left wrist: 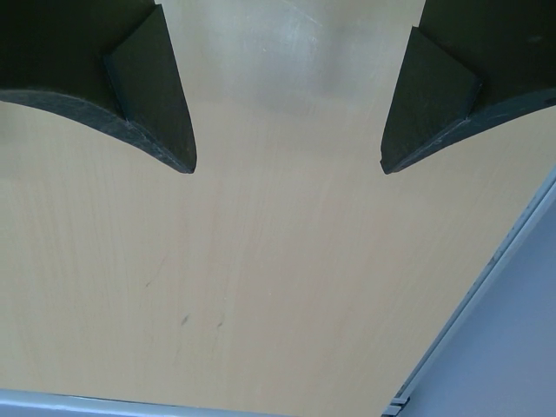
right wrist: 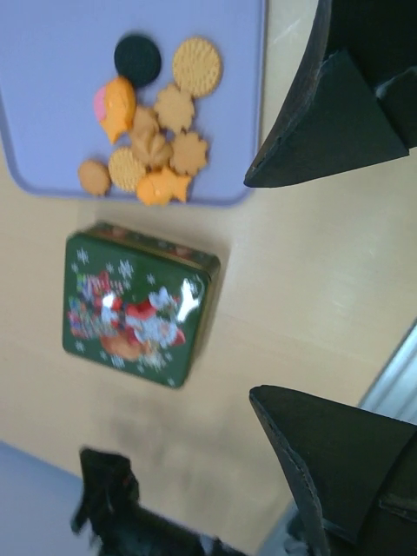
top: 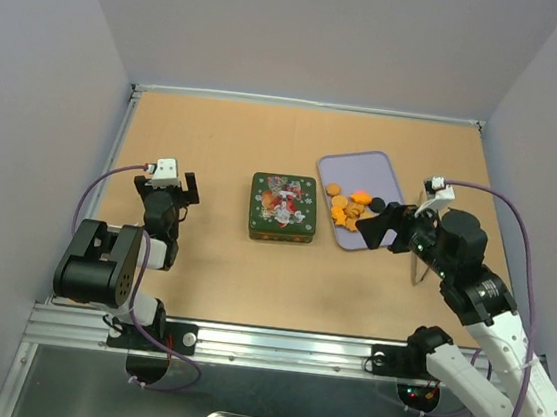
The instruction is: Pack the cookies
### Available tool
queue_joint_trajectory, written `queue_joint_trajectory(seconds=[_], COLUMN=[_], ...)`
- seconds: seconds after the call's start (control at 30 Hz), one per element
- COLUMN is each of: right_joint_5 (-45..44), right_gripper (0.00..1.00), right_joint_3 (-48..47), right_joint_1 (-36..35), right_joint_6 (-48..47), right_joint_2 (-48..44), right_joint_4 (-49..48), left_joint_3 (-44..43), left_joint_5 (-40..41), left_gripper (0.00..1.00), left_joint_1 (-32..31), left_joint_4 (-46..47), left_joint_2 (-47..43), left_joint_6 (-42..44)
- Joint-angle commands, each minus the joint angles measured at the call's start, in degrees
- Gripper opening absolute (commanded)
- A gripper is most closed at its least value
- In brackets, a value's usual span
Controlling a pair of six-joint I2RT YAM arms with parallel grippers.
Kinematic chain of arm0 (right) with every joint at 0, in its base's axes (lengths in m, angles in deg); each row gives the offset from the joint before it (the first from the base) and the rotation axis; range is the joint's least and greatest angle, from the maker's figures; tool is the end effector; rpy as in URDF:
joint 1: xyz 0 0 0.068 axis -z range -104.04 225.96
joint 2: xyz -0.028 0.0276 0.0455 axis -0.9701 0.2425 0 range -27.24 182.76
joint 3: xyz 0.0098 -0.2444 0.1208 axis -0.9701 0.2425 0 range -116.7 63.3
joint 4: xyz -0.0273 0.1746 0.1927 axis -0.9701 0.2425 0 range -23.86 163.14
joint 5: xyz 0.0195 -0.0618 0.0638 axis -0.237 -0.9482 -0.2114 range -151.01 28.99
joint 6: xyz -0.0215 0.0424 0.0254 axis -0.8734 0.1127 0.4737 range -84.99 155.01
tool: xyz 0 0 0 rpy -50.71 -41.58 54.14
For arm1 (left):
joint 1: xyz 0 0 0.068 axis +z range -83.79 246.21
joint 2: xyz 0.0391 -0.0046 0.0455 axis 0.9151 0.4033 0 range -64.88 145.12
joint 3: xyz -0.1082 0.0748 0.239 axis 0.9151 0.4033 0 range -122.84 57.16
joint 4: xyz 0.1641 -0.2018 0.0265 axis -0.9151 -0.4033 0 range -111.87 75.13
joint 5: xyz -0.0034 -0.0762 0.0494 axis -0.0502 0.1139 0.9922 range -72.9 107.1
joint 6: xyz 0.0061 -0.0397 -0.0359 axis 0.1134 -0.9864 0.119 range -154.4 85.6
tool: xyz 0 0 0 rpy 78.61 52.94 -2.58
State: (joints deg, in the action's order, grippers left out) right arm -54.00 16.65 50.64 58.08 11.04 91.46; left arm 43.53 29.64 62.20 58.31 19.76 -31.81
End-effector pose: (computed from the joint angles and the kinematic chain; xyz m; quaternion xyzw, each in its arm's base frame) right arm 0.1346 0.0685 0.3401 -0.0522 0.8012 0.2883 0.5218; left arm 0.2403 -0.0091 0.1683 -0.0388 0.6928 0.0668 0.7170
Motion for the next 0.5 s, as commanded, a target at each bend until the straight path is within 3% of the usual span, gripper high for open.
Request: queue_joint_trajectory(seconds=[0.0, 0.1, 0.2, 0.47], right_joint_5=[-18.3, -31.6, -32.7, -43.2], right_gripper=[1.0, 1.0, 1.0, 1.0], right_joint_3=[2.8, 6.0, 10.6, 28.6], right_joint_1=[-0.3, -0.3, -0.3, -0.2], right_joint_6=[-2.3, -2.6, -9.9, -9.0], right_joint_2=[-0.1, 1.4, 4.0, 9.0], right_joint_4=[-4.0, -8.9, -18.3, -47.3], left_joint_3=[-0.3, -0.3, -0.3, -0.3], left_joint_5=[-0.3, -0.3, -0.3, -0.3], left_gripper=[0.99, 0.99, 0.99, 0.99], left_joint_1=[0.3, 0.2, 0.2, 0.2], left_joint_4=[15.1, 15.2, 15.2, 15.2], left_joint_2=[-1.2, -1.1, -1.2, -1.2], left_joint_6=[1.2, 1.2, 1.3, 1.3])
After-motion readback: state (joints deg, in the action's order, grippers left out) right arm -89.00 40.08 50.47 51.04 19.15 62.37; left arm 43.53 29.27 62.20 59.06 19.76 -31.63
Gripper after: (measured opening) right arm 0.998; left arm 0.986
